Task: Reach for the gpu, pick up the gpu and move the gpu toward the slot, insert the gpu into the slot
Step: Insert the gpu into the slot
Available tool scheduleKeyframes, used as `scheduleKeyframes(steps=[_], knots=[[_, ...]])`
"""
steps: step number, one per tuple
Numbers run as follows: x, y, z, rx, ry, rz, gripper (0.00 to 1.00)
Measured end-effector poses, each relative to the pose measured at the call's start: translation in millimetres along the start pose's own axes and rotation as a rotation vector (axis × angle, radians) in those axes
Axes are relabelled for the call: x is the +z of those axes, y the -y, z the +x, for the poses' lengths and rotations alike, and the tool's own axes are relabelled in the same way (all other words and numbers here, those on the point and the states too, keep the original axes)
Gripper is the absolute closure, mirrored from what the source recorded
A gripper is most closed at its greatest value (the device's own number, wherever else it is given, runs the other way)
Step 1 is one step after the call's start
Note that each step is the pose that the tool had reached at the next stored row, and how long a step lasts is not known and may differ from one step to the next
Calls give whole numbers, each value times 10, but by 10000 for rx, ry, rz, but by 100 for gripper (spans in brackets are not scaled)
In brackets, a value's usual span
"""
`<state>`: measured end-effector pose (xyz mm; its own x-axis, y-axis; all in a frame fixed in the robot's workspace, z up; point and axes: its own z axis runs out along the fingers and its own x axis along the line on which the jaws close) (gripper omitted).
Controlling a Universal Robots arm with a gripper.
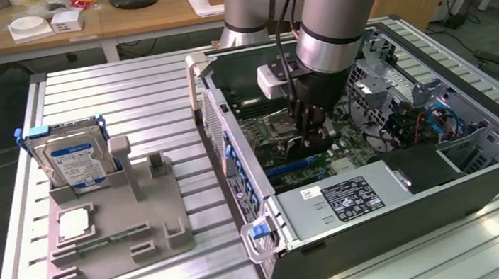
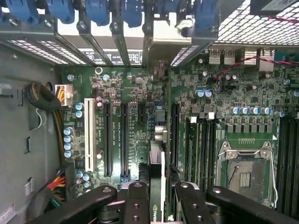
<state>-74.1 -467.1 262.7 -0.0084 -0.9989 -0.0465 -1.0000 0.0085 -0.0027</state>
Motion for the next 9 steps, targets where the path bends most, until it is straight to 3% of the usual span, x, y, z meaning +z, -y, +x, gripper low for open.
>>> scheduleKeyframes(steps=[3, 9], knots=[[3, 1, 1, 3, -58, 2, 74], [9, -28, 1, 6, -65, 1, 74]])
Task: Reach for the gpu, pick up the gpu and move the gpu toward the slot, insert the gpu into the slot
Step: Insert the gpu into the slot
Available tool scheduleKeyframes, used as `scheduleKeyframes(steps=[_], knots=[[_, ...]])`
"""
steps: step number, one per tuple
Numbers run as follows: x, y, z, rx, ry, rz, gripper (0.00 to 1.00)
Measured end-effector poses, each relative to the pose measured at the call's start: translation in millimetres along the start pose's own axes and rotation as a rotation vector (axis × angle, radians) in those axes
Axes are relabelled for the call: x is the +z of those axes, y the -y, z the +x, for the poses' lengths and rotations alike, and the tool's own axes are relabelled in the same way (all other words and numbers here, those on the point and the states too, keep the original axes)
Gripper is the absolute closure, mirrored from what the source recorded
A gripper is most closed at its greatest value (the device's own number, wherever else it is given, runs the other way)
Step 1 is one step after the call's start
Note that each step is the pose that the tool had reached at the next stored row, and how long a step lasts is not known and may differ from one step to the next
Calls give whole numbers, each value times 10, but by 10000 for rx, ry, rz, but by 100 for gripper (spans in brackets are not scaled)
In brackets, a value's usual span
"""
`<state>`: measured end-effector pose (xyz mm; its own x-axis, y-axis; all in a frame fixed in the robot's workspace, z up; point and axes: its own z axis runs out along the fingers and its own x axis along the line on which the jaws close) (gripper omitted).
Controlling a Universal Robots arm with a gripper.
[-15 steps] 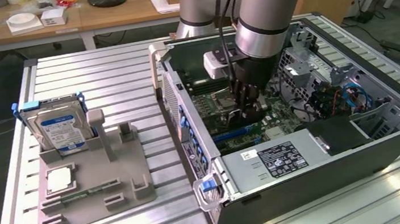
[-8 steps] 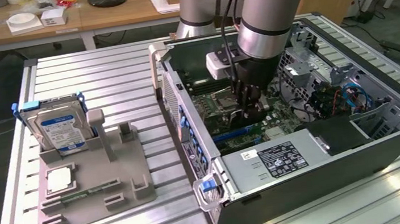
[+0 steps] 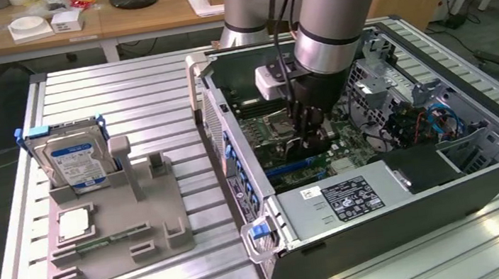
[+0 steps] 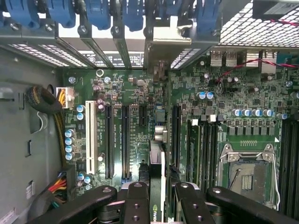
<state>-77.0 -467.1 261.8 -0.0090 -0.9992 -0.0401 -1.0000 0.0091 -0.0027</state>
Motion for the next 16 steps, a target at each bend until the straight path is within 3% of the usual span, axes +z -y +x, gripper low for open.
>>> scheduleKeyframes(steps=[16], knots=[[39, -61, 3, -1, -20, -1, 74]])
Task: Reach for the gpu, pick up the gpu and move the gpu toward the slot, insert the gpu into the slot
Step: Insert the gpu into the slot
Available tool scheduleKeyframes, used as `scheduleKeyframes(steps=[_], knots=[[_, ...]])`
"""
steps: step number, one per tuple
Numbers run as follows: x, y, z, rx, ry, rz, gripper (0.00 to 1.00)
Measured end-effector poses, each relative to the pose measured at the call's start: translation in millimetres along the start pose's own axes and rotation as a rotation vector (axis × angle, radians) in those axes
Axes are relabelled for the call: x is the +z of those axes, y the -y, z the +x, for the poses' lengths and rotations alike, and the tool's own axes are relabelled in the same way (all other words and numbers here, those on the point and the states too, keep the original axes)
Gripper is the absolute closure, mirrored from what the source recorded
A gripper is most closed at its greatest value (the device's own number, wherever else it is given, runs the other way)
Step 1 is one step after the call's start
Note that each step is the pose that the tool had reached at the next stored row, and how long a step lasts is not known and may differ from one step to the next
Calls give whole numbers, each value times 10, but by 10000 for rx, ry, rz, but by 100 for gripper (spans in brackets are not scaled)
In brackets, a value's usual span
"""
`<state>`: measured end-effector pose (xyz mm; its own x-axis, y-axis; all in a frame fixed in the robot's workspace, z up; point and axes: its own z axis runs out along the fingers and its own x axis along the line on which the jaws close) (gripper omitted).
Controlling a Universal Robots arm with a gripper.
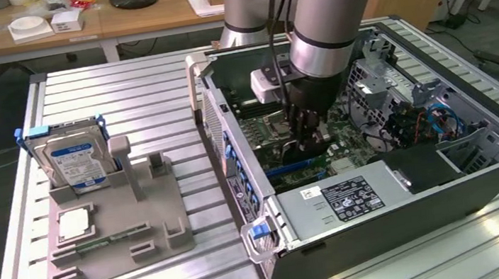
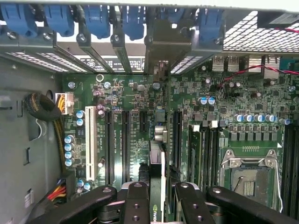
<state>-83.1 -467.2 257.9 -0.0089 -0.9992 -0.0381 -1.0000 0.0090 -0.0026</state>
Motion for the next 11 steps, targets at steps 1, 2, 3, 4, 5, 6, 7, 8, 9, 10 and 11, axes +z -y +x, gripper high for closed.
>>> scheduleKeyframes(steps=[1, 2, 3, 4, 5, 6, 7, 8, 9, 10, 11], knots=[[3, -1, 0, 0, 7, 0, 74], [6, -2, 0, 2, 16, 0, 74], [10, -3, 0, 2, 24, 0, 74], [14, -3, 0, 2, 25, 1, 74], [18, -3, 0, 2, 25, 0, 74], [22, -3, 0, 2, 26, 0, 74], [26, -3, 1, 3, 27, 0, 74], [30, -3, 1, 3, 28, 0, 74], [34, -3, 1, 3, 29, 0, 74], [37, -3, 1, 3, 28, -1, 74], [42, -3, 1, 4, 29, 0, 74]])
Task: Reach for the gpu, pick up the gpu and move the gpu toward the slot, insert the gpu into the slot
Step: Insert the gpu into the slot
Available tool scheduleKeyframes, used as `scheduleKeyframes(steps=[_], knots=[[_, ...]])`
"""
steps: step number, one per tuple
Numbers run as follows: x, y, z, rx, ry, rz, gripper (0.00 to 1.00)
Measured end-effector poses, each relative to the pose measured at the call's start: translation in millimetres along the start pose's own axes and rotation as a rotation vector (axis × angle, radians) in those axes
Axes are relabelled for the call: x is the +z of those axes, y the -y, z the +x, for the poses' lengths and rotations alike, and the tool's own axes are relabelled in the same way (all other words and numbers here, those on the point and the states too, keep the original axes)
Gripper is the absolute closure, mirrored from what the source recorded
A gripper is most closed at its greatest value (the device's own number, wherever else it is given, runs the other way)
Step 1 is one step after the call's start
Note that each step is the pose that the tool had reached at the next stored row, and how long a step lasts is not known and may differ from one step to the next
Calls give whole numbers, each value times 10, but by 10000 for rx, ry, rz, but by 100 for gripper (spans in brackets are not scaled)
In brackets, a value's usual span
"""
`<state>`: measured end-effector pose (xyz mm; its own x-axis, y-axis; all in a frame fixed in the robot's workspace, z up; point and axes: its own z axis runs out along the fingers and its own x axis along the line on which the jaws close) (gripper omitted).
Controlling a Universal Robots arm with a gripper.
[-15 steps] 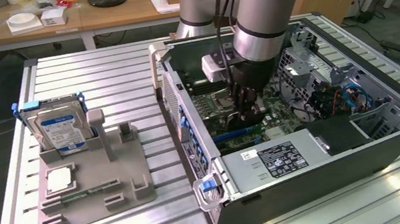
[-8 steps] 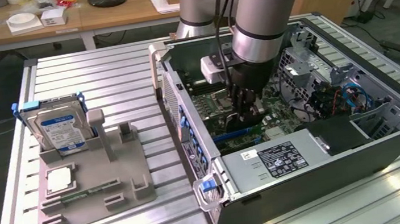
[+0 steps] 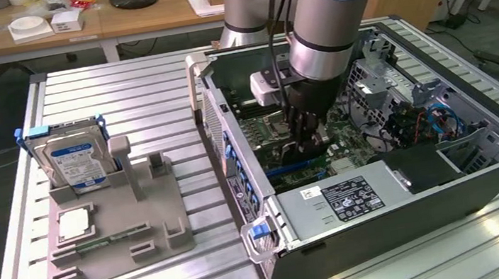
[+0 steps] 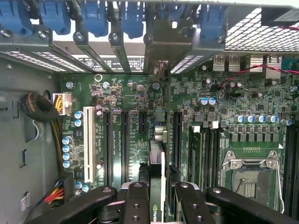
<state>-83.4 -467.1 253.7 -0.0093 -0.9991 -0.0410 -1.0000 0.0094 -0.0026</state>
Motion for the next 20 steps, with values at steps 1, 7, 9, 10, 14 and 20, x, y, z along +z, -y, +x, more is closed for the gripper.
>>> scheduleKeyframes(steps=[1, 7, 9, 10, 14, 20], knots=[[5, 0, 0, 0, 1, 1, 74], [15, 0, -1, 1, 0, 0, 74], [15, 0, -1, 1, -1, 0, 74], [15, 0, -1, 1, -1, 0, 74], [20, 0, -1, 1, 2, 1, 74], [62, -2, 1, 1, -5, -4, 74]])
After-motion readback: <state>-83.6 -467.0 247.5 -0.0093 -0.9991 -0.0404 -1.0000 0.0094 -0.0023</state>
